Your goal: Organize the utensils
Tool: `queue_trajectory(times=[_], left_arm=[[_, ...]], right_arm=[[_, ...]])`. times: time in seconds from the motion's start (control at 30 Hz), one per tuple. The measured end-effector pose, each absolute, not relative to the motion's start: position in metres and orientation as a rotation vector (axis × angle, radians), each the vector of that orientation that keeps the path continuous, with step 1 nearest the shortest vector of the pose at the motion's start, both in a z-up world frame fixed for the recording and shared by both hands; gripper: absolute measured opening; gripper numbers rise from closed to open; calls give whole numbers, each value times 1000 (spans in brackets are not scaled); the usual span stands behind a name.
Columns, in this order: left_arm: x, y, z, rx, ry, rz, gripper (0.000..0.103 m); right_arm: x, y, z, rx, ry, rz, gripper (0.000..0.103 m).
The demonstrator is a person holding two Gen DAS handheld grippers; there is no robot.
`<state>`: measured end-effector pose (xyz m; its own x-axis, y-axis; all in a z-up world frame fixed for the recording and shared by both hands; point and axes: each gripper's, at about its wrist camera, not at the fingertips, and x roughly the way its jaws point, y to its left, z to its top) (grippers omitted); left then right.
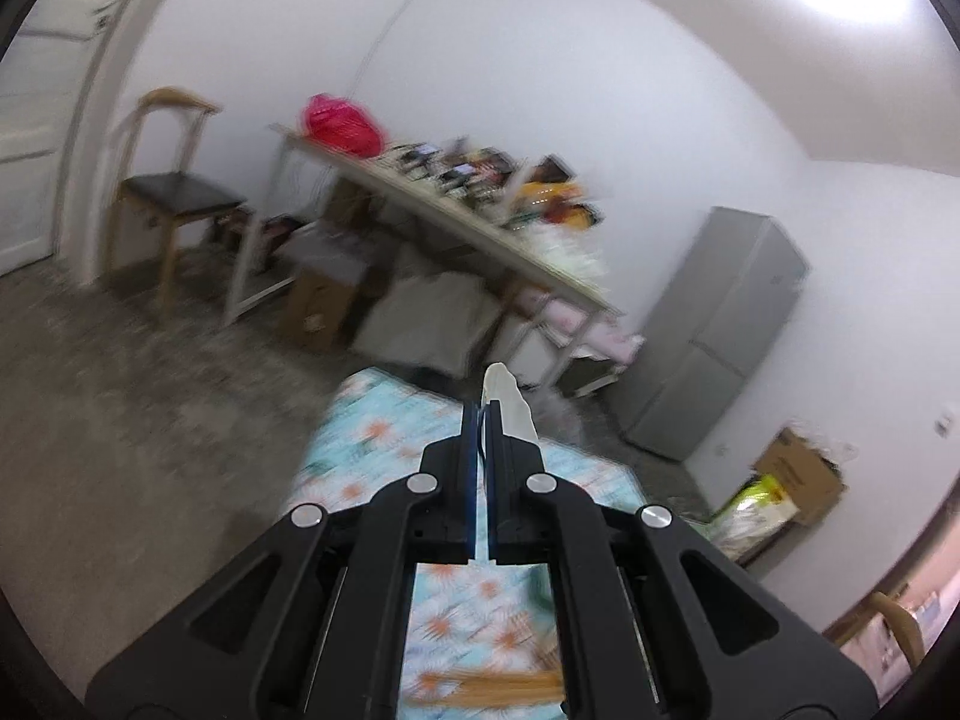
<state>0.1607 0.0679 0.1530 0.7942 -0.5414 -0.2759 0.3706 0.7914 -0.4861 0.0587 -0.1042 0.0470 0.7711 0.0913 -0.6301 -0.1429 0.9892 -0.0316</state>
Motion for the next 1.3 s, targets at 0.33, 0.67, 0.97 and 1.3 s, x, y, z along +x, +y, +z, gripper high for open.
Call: queue_trajectory(times=[0.33, 0.67, 0.97, 1.3], left_arm=[[165, -53, 197, -208, 292, -648, 1], [158, -152, 162, 120, 282, -589, 1], [170, -192, 128, 263, 333, -564, 1], [198, -170, 107, 51, 508, -663, 21]], right_arm=[[35, -215, 107, 316, 474, 135, 3], [13, -308, 138, 483, 284, 148, 3], [26, -361, 151, 486, 170, 143, 3], [77, -395, 121, 503, 237, 139, 3]])
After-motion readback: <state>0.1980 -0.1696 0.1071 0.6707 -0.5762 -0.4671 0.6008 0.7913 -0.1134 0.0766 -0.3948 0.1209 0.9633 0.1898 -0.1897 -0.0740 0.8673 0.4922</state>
